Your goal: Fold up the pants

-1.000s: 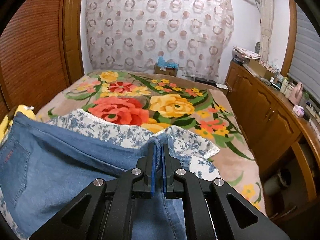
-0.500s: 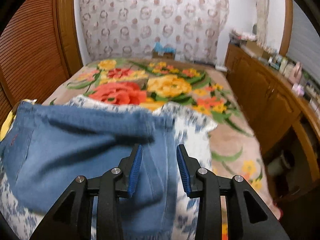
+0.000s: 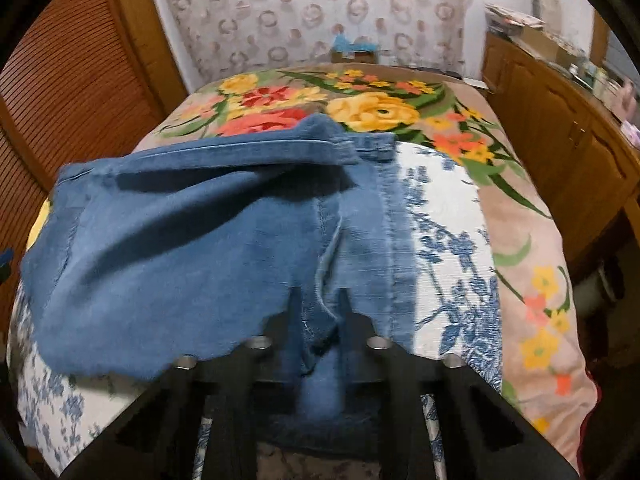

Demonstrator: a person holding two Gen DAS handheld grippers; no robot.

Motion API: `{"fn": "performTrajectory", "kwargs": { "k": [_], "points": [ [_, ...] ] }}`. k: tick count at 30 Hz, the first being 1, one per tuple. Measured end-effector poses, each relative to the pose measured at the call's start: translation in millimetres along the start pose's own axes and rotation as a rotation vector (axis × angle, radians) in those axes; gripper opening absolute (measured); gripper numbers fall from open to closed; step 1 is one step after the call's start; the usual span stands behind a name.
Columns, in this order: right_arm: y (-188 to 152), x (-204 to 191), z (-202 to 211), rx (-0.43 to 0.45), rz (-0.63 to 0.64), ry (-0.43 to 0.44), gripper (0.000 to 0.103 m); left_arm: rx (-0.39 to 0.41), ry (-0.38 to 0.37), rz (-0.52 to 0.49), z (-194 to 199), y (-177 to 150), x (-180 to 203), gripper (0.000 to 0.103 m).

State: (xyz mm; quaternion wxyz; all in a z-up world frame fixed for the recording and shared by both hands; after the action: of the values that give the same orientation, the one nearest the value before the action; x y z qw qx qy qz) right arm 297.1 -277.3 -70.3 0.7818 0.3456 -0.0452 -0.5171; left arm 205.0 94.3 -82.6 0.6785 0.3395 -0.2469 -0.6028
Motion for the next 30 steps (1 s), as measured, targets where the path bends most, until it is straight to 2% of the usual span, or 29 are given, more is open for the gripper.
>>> {"fn": "performTrajectory", "kwargs": {
  "k": [2,6,8,12,15,18,21,23,26,30],
  "points": [
    [3.7,-4.7,14.3,0.039,0.019,-0.001,0.005,0.005,0.003,0.004,3.8,-0.6,-1.1,0.079],
    [13.3,-14.5,72.4,0.205,0.024,-0.009,0.004,0.021,0.007,0.013,12.5,0.1,-4.6,0.079],
    [9.7,-20.9,91.2,0.233,0.044,-0.032,0.004,0.027,0.006,0.013,13.7,-0.1,-6.0,0.079],
    [-9.9,-22.8,81.9,0.172,0.036,-0.097,0.005,0.031,0.000,0.019,14.7,-3.8,-6.8,0.079],
    [-26.0,-17.9,65.1,0.130,0.001,-0.109,0.005,0.022,0.003,0.023,11.6,-6.9,-8.3,0.079],
    [-37.8,-13.4,58.5,0.131,-0.029,-0.114,0.005,0.016,0.007,0.020,10.8,-9.8,-9.0,0.079],
    [-43.0,-10.9,55.4,0.132,-0.055,-0.132,0.021,0.009,0.012,0.020,9.0,-12.5,-11.2,0.079],
    [-46.1,-9.3,53.4,0.122,-0.071,-0.160,0.038,0.004,0.011,0.024,7.7,-14.3,-12.6,0.079],
    [-53.1,-5.6,48.8,0.095,-0.086,-0.207,0.046,0.002,0.009,0.024,6.1,-16.9,-12.5,0.079],
    [-53.1,-8.5,46.6,0.074,-0.144,-0.186,0.050,-0.004,0.014,0.009,3.7,-18.9,-10.1,0.079]
  ]
}}
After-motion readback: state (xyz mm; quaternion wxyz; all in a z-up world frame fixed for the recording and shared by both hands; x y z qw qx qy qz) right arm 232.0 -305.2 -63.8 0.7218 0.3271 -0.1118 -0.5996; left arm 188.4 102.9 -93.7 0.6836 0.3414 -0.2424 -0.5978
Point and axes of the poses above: each gripper's, at about its wrist camera, not at the fingertips, and z roughly against the way its jaws point, x to its right, y to its top, the point moved 2 cm from there along -z, roughly the way its jaws point, and after that the axes turned 15 degrees about y, right-handed, at the moved point
